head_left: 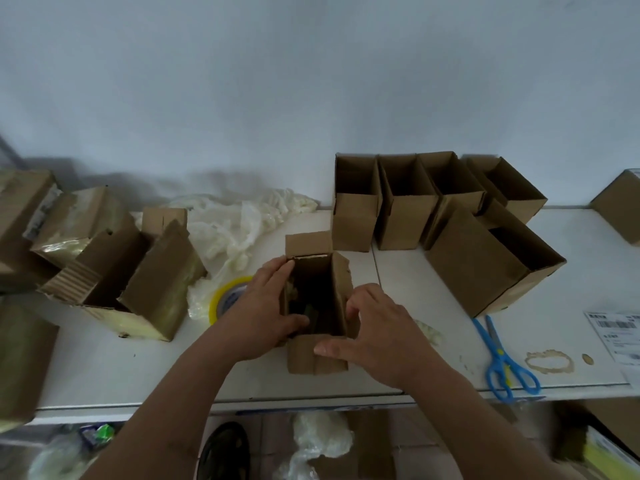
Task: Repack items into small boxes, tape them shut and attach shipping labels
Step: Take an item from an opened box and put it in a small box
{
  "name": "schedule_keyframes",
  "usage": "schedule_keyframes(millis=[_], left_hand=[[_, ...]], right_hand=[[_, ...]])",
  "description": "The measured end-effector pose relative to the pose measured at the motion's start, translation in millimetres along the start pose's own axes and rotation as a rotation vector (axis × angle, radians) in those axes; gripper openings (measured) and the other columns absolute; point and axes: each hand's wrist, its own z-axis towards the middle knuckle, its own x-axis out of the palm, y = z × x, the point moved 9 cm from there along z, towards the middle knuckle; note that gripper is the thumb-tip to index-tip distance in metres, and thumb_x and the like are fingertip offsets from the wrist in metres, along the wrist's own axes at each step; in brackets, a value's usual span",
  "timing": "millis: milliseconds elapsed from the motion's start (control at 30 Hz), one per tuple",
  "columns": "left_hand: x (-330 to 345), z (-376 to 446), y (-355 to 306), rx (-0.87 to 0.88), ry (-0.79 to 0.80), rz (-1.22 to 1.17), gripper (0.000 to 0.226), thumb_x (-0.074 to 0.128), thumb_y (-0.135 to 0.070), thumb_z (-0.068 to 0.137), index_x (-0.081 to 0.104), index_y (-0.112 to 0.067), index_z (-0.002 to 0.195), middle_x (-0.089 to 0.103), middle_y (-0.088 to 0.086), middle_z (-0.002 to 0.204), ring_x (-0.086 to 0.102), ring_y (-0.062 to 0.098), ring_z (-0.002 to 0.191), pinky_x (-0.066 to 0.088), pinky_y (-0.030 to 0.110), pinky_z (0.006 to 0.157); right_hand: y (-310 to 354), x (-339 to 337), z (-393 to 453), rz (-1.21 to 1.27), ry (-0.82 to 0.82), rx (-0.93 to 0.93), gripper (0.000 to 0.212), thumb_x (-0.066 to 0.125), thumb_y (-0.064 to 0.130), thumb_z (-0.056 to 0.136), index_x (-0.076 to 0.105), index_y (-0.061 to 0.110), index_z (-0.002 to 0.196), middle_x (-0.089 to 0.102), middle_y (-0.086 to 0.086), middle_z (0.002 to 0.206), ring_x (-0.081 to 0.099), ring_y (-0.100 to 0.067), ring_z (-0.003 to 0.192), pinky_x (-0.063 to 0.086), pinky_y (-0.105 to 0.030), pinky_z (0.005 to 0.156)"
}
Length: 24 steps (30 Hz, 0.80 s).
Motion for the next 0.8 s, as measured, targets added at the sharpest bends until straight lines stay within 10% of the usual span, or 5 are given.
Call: schedule_keyframes(millis=[433, 800], left_hand=[[-22.3, -5.5, -20.8, -0.097, -0.288, 0.29, 0.058, 0.045, -0.053, 0.095, 0.038, -0.03, 0.147, 0.036, -0.011, 0.153, 0.013, 0.013, 0.148, 0.006, 0.047, 0.12], [-42.4, -19.9, -105.0, 0.12, -0.496, 0.153, 0.033, 0.056, -0.033, 0.096, 0.065, -0.016, 0.123, 0.063, 0.003, 0.124, 0.049, 0.022, 0.12, 0.03, 0.029, 0.103]], right_hand=[[-29.3, -44.5, -13.8, 0.338, -0.028, 0.066, 0.044, 0.064, 0.06, 0.082, 0.056, 0.033, 0.116, 0.049, 0.023, 0.124, 0.046, 0.002, 0.111, 0.037, -0.015, 0.086], [-83.8, -106.0, -26.1, 0.198, -0.369, 0.155, 0.03, 0.058, 0.046, 0.093, 0.057, 0.029, 0.117, 0.048, 0.017, 0.114, 0.048, -0.003, 0.108, 0.035, -0.024, 0.087]])
